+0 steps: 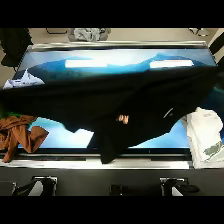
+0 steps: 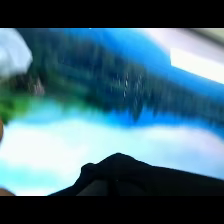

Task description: Fold the shirts.

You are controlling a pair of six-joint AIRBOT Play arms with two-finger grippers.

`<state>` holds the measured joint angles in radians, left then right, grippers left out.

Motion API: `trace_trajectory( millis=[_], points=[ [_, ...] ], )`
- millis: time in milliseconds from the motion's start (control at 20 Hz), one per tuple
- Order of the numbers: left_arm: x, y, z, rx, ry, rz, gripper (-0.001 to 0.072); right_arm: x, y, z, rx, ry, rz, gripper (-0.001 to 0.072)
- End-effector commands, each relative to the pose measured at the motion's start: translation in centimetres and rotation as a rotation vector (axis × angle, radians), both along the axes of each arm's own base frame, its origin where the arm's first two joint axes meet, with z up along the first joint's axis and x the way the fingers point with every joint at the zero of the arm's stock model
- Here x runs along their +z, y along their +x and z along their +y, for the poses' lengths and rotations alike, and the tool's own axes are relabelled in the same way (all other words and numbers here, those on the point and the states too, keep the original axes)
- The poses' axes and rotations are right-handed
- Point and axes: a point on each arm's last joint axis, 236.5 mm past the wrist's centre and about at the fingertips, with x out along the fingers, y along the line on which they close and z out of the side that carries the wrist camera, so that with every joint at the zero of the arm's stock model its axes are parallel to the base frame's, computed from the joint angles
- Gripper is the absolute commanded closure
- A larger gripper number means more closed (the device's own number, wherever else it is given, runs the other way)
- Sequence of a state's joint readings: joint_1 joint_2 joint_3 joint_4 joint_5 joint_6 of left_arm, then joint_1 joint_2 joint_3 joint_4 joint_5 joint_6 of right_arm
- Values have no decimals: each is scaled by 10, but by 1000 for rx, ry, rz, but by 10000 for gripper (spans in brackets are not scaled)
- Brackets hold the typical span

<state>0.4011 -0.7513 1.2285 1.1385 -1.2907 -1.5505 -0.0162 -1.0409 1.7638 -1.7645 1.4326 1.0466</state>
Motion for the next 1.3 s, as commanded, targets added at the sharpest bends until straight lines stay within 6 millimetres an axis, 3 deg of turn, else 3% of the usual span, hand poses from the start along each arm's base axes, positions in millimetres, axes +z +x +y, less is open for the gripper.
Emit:
trace_trajectory(
  millis=[0,150,250,350,500,600,650,700,750,800,950,1050,1150,1250],
  points=[
    [-138,-1,-28,-86,-111,303,676,-121,93,11,31,45,235,674],
    [-202,31,-29,-88,-176,419,676,-202,183,37,42,195,184,673],
    [-229,65,-28,-98,-249,459,675,-227,227,50,-16,343,76,674],
    [-255,95,-24,-109,-283,516,675,-242,257,59,-92,503,-16,674],
    [-277,136,-27,-185,-338,533,675,-274,273,78,-135,670,-13,673],
    [-282,154,-27,-196,-359,534,675,-301,269,87,-154,716,61,673],
    [-282,159,-25,-203,-358,533,668,-312,263,90,-159,726,103,624],
    [-277,162,-24,-213,-353,525,521,-317,259,92,-161,729,132,413],
    [-267,162,-23,-248,-338,513,199,-313,254,94,-138,714,148,170],
    [-253,160,-16,-289,-312,512,23,-304,249,92,-86,664,158,129],
    [-220,141,40,-294,-144,566,52,-277,214,70,25,560,267,78],
    [-213,129,70,-207,-120,588,52,-279,175,45,27,547,410,81],
    [-226,114,81,-184,-114,643,53,-293,126,31,37,556,610,84],
    [-245,107,81,-173,-121,676,52,-303,91,28,66,564,753,84]
  ],
)
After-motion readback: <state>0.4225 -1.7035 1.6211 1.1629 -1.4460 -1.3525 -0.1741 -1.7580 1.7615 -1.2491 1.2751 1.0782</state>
